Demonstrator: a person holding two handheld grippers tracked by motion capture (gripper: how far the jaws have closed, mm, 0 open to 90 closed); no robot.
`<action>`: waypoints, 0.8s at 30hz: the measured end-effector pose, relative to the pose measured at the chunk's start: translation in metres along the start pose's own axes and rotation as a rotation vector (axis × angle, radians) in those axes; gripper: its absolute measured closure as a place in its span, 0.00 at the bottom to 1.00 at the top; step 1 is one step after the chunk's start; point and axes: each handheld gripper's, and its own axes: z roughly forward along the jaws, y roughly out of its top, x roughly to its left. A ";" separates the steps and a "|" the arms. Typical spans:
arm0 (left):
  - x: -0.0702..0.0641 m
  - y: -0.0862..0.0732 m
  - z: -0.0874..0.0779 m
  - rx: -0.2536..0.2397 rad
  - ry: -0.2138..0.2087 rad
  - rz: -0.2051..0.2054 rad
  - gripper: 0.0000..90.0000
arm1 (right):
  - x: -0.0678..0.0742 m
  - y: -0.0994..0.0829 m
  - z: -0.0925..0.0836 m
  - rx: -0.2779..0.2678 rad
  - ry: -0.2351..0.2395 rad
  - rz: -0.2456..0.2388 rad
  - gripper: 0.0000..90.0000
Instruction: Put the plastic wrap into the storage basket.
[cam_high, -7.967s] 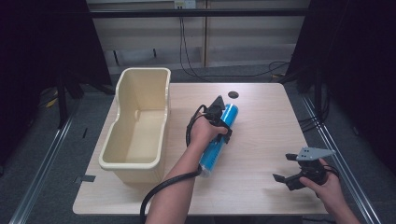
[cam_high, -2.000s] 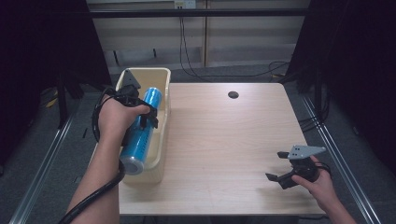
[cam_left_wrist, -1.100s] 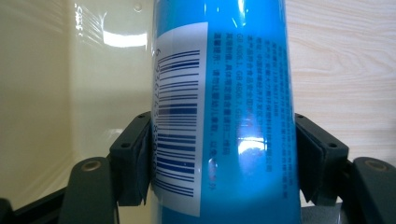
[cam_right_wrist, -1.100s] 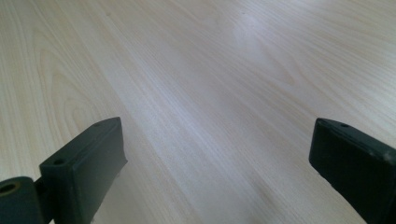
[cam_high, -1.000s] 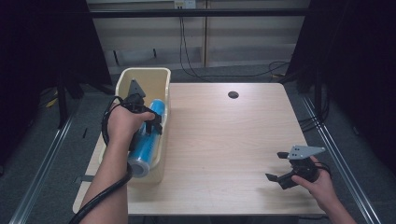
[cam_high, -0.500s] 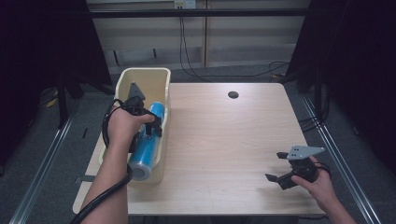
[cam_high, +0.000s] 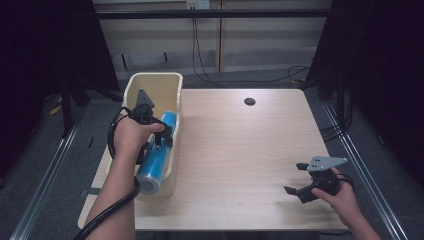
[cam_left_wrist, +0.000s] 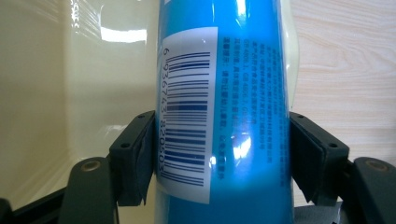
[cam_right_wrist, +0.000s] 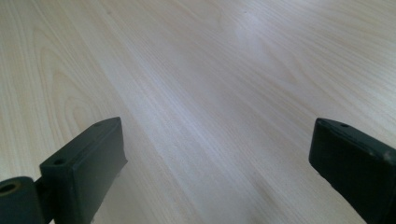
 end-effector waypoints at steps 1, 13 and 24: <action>0.000 0.000 0.000 -0.002 0.000 0.000 0.35 | 0.000 0.000 0.000 0.000 0.001 -0.001 0.04; 0.006 0.001 0.006 0.029 0.013 -0.026 0.35 | 0.001 0.000 0.001 0.008 0.007 -0.005 0.04; -0.013 0.003 -0.037 -0.068 -0.008 0.000 0.45 | 0.002 0.001 0.001 0.006 0.002 -0.009 0.04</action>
